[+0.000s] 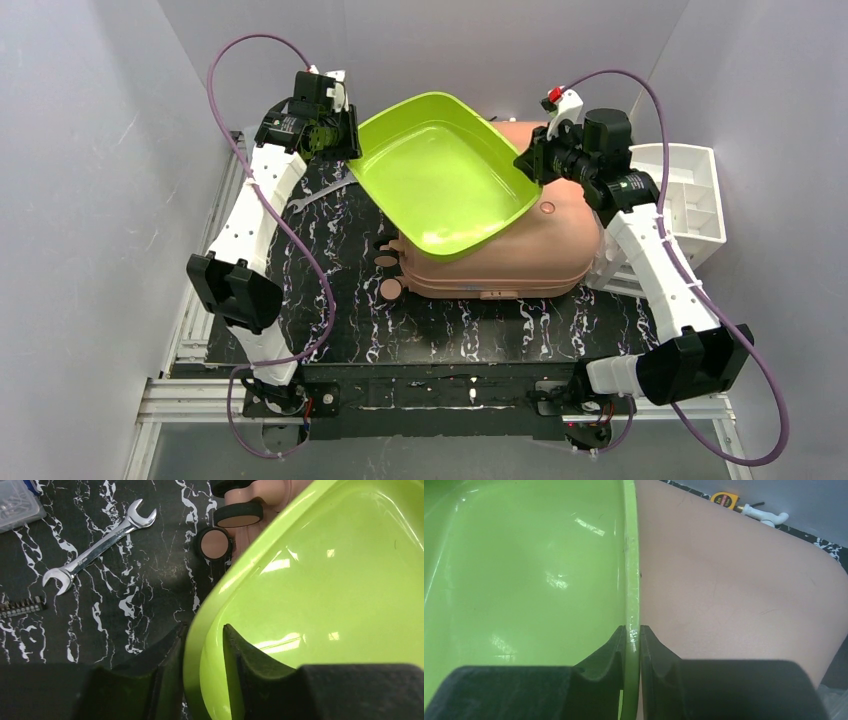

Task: Open, take out, and arrange the luggage
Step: Pass from the right arm to the left, then place the bin at the center of the board.

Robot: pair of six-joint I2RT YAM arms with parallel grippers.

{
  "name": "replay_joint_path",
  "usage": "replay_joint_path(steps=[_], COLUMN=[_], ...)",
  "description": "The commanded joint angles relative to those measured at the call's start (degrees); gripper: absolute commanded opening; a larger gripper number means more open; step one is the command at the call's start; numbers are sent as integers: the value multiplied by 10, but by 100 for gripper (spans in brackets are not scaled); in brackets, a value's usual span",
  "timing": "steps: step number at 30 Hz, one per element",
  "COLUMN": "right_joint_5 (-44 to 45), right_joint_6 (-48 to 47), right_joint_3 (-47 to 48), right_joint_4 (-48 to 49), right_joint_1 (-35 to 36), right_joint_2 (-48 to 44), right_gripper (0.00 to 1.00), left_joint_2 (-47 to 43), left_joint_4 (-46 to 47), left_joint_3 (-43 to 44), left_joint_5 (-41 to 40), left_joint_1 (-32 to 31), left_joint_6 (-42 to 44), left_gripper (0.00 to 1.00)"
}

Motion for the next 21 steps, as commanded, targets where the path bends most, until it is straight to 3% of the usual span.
replay_joint_path(steps=[1, 4, 6, 12, 21], right_joint_5=[-47, -46, -43, -36, -4], right_joint_6=[8, 3, -3, -15, -27], right_joint_3=[-11, -13, -13, -20, -32], right_joint_4=[11, 10, 6, 0, -4], right_joint_1=[6, 7, 7, 7, 7], right_joint_2=[-23, -25, -26, -33, -44], right_gripper=[30, 54, 66, 97, 98], left_joint_2=[-13, -22, -32, -58, -119], left_joint_4=[-6, -7, -7, -19, -39], left_joint_3=[-4, -8, -12, -20, -59], left_joint_5=[-21, -42, -57, -76, -63], left_joint_1=[0, 0, 2, 41, 196], left_joint_6=[0, 1, 4, 10, -10], left_gripper=[24, 8, 0, 0, 0])
